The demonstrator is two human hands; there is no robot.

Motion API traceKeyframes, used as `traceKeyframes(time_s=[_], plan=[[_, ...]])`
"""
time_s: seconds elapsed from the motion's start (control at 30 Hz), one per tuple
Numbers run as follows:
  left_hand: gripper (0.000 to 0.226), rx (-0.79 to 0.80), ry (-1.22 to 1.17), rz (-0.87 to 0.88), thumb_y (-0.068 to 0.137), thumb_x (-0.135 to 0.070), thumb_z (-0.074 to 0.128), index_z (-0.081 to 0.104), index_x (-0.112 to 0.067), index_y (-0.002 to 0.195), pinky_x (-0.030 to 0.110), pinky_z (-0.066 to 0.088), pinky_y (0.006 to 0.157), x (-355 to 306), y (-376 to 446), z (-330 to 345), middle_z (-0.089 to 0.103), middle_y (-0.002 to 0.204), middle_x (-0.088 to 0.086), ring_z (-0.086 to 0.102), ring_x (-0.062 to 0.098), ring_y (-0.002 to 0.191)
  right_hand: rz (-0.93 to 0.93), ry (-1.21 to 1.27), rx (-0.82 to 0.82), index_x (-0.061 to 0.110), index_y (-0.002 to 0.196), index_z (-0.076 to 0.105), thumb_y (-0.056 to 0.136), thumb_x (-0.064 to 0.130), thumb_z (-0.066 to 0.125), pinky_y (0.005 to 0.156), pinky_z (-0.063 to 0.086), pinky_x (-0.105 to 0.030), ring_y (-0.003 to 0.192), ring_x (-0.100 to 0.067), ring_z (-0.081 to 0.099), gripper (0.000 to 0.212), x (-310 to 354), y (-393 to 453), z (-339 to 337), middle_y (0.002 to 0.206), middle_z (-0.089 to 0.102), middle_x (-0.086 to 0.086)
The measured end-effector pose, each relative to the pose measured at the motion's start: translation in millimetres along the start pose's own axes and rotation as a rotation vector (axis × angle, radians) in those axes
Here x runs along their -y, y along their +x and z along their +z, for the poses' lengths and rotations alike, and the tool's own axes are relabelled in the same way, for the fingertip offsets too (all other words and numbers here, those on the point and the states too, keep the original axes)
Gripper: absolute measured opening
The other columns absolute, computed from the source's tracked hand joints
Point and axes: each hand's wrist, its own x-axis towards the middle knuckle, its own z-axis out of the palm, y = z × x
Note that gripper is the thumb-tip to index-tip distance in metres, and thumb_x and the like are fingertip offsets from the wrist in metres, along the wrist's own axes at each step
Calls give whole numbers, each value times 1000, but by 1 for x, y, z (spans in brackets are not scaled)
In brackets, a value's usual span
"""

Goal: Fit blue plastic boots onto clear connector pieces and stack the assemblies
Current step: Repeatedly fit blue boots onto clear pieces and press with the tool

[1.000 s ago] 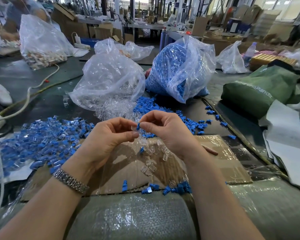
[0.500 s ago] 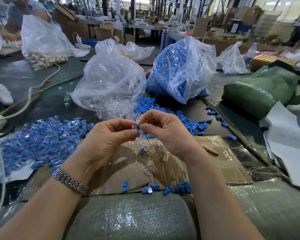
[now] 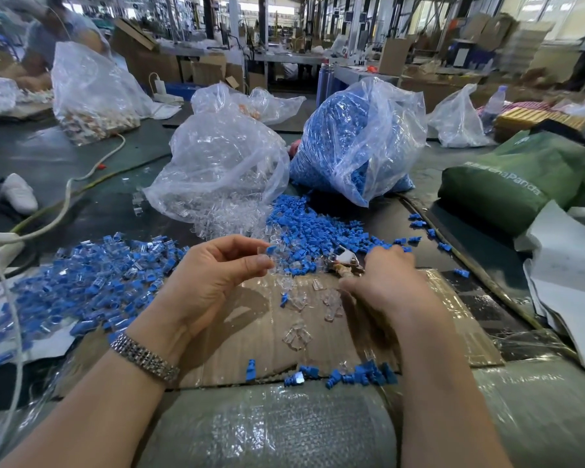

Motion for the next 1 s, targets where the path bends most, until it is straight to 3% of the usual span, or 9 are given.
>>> traceKeyframes(time_s=[0.13,0.2,0.33,0.4,0.5,0.6,0.77,0.9,1.0], plan=[[20,-15,-58,-7,66,-2,77,81,-9,84,26,61,77,1,4,-1,75,91,18,74,24,85,-66,-53,-25,13,91,50,91,40,67,87,48,-40,110,-34,55,32,2,-1,1,116,61,-16],[20,-20,-77,-8,68,-1,76,82,-9,85,26,60,76,1,5,-3,75,93,18,74,25,86,-78,-25,-33,11,81,49,91,37,64,76,43,-36,100,-34,57,32,5,-1,1,105,61,-15],[20,-67,-111,0,69,0,75,82,-8,87,26,60,76,1,5,-5,75,98,19,74,26,88,-96,167,-60,13,69,49,93,24,59,52,31,-31,62,-23,50,28,5,-1,-6,69,53,-6],[22,-93,-123,-4,68,-2,76,82,-9,87,25,61,74,0,6,-6,76,101,18,74,24,88,-176,322,-25,14,68,46,99,24,58,54,36,-31,58,-21,48,35,7,-4,-12,65,50,-3],[21,-108,-128,1,68,-5,77,83,-14,86,23,60,71,-1,6,-7,77,100,12,74,19,87,-317,524,176,14,73,53,103,26,58,69,52,-39,65,-21,60,32,13,-12,-21,70,60,-8],[20,-106,-118,31,69,-7,78,83,-16,86,23,59,73,0,7,-8,77,98,8,72,16,88,-423,510,362,9,80,64,103,28,58,77,57,-36,67,-16,69,30,23,-20,-25,79,74,-9],[25,-84,-58,75,65,-14,83,82,-17,91,23,58,76,3,8,-10,77,98,7,71,15,89,-516,440,374,3,89,68,103,36,57,90,57,-48,88,-33,73,37,36,-31,-22,92,77,-14],[27,-90,-4,119,63,-20,83,82,-19,90,21,57,75,4,8,-8,77,93,4,71,12,87,-562,432,381,8,83,68,103,35,56,77,53,-37,70,-18,67,36,40,-35,-22,84,77,-9],[33,-95,65,182,60,-28,85,81,-19,92,19,56,75,4,6,-5,78,96,7,73,12,88,-563,439,393,12,83,67,104,35,55,73,52,-34,68,-13,66,34,41,-35,-21,78,76,-3]])
